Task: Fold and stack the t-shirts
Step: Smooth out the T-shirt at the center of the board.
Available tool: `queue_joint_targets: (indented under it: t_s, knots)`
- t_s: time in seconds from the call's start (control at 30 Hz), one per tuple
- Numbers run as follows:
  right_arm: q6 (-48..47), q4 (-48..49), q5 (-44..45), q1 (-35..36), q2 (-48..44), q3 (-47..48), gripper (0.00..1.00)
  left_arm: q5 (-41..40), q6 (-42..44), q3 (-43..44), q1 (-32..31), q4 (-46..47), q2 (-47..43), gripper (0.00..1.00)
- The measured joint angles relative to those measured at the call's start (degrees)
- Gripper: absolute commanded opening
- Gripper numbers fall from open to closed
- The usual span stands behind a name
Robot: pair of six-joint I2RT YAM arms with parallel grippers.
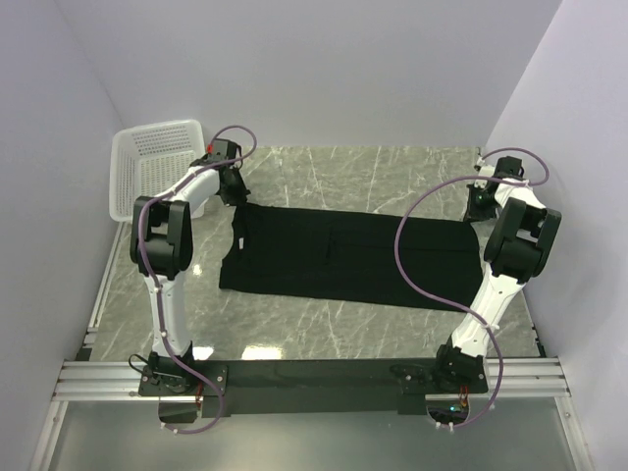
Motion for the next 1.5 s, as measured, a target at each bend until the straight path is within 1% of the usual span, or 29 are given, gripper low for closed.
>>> queue_joint_targets:
  t_s: [0.03, 0.23, 0.53, 0.63, 0.83, 0.9, 0.93, 0.97, 1.0, 1.03, 1.07, 1.1, 1.13, 1.17, 1.2, 1.23, 1.27, 1.4, 1.5]
  knots:
    - [0.22, 0.17, -0.11, 0.0, 0.0, -0.13, 0.0, 0.0, 0.0, 0.2, 0.0, -0.02, 0.13, 0.01]
    - [0.98, 1.57, 0.46, -0.15, -0.04, -0.39, 0.0, -0.48, 0.0, 2.71, 0.0, 0.13, 1.66, 0.01]
    - [2.51, 4.87, 3.37, -0.26, -0.04, -0.74, 0.0, -2.71, 1.44, 4.92, 0.0, 2.75, 3.34, 0.01]
    - [3.04, 6.56, 4.22, -0.26, -0.09, -1.57, 0.0, -2.8, 2.29, 9.33, 0.0, 3.3, 5.81, 0.01]
    - [4.37, 9.01, 4.68, -0.26, -0.28, -2.56, 0.0, -1.07, 2.71, 22.34, 0.0, 3.85, 13.94, 0.01]
    - [4.94, 9.66, 4.76, -0.26, -0.5, -2.99, 0.0, 0.24, 2.49, 26.34, 0.0, 4.46, 16.74, 0.02]
    - [5.16, 9.84, 4.83, -0.26, -0.55, -3.13, 0.0, 0.76, 2.34, 27.56, 0.0, 4.72, 17.79, 0.06]
    - [5.35, 10.19, 4.85, -0.26, -0.63, -3.34, 0.05, 1.62, 2.1, 28.52, 0.02, 5.25, 18.69, 0.2]
    - [5.51, 10.32, 4.83, -0.26, -0.7, -3.48, 0.12, 2.62, 1.6, 29.16, 0.07, 6.16, 19.56, 0.27]
    - [5.75, 10.69, 4.85, -0.26, -0.9, -3.8, 0.27, 3.34, 0.83, 29.46, 0.09, 6.84, 20.2, 0.32]
    - [6.23, 11.08, 4.83, -0.26, -1.2, -4.31, 0.32, 4.15, -0.02, 29.53, 0.13, 7.54, 20.65, 0.41]
    - [6.23, 11.65, 4.92, -0.26, -1.64, -4.96, 0.35, 4.79, -0.94, 29.66, 0.2, 8.17, 21.16, 0.44]
    - [6.23, 12.15, 4.98, -0.26, -2.19, -5.86, 0.42, 5.33, -1.75, 29.73, 0.26, 8.87, 21.46, 0.47]
    - [6.38, 12.5, 5.05, -0.26, -2.95, -6.86, 0.44, 5.7, -2.19, 29.73, 0.35, 9.29, 21.57, 0.54]
    - [6.21, 12.72, 5.11, -0.26, -3.76, -7.87, 0.46, 6.29, -2.67, 29.73, 0.46, 9.79, 21.66, 0.56]
    - [6.05, 12.74, 5.14, -0.26, -4.74, -8.79, 0.5, 6.71, -3.17, 29.79, 0.57, 10.54, 21.64, 0.58]
    - [5.9, 12.72, 5.11, -0.26, -5.77, -9.46, 0.53, 7.1, -3.28, 30.12, 0.68, 11.04, 21.64, 0.62]
    - [3.69, 12.74, 4.7, -0.26, -10.54, -10.03, 0.56, 8.87, -2.54, 31.01, 1.11, 13.51, 20.5, 0.66]
    - [0.74, 12.83, 4.33, 0.07, -14.34, -10.16, 0.59, 11.02, -0.57, 29.97, 1.31, 14.36, 16.44, 0.69]
